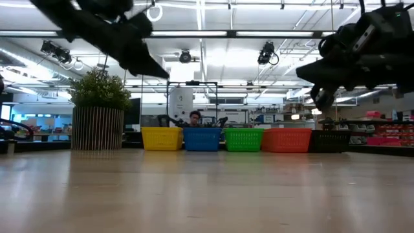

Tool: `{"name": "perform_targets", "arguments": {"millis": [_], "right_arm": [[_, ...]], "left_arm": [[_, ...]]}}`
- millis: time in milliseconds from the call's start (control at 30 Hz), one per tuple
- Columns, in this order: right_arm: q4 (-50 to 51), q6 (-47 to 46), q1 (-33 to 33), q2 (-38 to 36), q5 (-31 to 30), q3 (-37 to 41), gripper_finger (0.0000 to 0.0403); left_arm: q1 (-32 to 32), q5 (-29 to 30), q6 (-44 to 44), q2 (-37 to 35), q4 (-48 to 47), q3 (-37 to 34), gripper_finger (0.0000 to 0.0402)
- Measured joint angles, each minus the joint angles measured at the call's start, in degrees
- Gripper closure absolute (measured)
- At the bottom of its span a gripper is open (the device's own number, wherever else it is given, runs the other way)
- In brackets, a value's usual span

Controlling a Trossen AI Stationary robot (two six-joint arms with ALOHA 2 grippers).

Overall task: Stack baskets by color
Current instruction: Return to Home Position

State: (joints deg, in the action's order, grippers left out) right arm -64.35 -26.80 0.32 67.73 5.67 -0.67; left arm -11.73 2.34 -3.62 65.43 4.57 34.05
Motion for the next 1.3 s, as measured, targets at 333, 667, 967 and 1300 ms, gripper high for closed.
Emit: {"name": "perform_targets", "arguments": {"millis": [333, 667, 967, 1300], "right_arm": [[1.74, 6.56, -17.35, -8.38, 18.49, 0.29, 0.0401], [15.64, 6.11, -18.89, -20.94, 12.48, 0.33, 0.0402], [33.54, 8.57, -4.40, -30.14, -2.16, 0.33, 0.0402], [52.58, 9.65, 2.88, -44.06, -9.27, 0.33, 0.0402]], "left_arm": [[-2.16, 0.39, 3.47, -27.30, 1.04, -13.58, 0.0391], [-1.55, 0.40, 9.33, -42.25, -0.67, -22.99, 0.0388], [0.09, 0.36, 12.41, -43.36, -1.70, -25.18, 0.0395], [1.09, 0.43, 12.46, -43.36, -1.80, -25.18, 0.0384]]}}
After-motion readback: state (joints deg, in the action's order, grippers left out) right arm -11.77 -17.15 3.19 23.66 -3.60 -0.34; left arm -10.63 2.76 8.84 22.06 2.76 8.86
